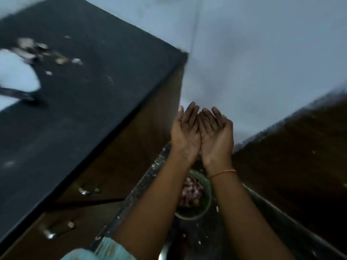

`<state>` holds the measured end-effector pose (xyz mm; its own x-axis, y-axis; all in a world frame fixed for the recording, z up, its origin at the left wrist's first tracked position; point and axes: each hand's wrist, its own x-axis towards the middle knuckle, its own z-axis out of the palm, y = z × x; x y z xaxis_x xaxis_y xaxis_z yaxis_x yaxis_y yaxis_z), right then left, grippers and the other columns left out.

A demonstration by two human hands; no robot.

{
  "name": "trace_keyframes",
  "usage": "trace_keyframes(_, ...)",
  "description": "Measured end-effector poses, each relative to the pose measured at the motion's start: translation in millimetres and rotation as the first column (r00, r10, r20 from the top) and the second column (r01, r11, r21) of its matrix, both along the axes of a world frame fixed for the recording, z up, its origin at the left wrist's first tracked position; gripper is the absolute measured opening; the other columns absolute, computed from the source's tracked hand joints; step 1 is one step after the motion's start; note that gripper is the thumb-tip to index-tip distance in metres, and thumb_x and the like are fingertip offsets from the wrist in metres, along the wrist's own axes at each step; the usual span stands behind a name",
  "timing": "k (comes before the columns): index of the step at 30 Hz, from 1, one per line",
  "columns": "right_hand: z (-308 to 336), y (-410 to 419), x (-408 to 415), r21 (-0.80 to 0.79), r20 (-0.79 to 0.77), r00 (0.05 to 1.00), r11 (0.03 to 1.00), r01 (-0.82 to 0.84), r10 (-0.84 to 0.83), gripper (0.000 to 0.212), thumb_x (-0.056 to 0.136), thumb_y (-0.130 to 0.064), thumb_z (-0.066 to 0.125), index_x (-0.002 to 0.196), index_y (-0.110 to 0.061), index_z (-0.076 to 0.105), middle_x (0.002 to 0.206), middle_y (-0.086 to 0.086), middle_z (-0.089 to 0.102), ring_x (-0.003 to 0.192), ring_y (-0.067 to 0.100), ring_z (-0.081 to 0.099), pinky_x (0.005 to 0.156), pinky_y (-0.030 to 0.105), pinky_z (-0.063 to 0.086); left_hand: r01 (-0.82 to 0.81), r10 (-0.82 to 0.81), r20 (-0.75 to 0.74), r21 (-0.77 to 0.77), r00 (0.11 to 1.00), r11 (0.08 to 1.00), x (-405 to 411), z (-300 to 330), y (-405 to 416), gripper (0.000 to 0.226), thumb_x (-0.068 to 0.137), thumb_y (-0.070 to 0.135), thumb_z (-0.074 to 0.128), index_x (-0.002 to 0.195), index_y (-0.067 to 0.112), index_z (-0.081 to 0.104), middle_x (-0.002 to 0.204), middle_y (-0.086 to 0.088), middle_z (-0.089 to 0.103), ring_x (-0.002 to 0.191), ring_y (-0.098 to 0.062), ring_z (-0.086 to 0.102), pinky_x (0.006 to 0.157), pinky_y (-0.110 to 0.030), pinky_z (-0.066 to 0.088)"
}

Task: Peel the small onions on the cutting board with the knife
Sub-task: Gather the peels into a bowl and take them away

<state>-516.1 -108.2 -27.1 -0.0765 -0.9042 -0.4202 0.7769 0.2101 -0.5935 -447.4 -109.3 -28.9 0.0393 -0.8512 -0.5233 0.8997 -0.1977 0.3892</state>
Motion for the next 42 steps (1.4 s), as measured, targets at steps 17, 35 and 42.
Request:
trace_keyframes(17,13.7,-90.7,297.0,0.191,-0.810,-0.481,0.624,-0.758,-0.337,0.113,0.081,-0.084,0.028,0.153,0.001,0.008,0.159,0.023,0.016,0.149,0.033,0.011,0.121,0.050,0.007,-0.285,-0.370,0.878,0.287,-0.303,0.914,372.3,51.9,-13.8,0.066,0.100,0.031,0.050,0.156,0.007,0.024,0.166,-0.014,0.014,0.154,-0.030,0.007,0.124,-0.046,0.008)
trace_keyframes(35,13.5,-218.6,432.8,0.256,-0.799,-0.255,0.076,-0.964,-0.545,0.112,0.078,-0.084,0.035,0.156,-0.010,0.003,0.163,0.010,0.008,0.151,0.021,0.006,0.123,0.037,0.007,-0.358,-0.730,0.603,0.636,-0.322,0.683,433.5,45.1,-60.1,0.075,0.106,0.046,0.022,0.155,0.003,-0.013,0.164,-0.018,-0.018,0.152,-0.032,-0.016,0.123,-0.048,-0.006)
trace_keyframes(42,21.0,-216.0,469.3,0.223,-0.768,-0.024,-0.232,-0.947,-0.640,0.055,0.099,-0.055,0.030,0.152,-0.042,0.021,0.163,-0.003,0.015,0.150,0.017,0.012,0.122,0.042,0.009,-0.349,-0.718,0.591,0.628,-0.368,0.696,440.0,42.7,-50.2,0.071,0.106,0.044,0.019,0.156,0.005,-0.013,0.164,-0.017,-0.019,0.153,-0.030,-0.015,0.124,-0.047,-0.005)
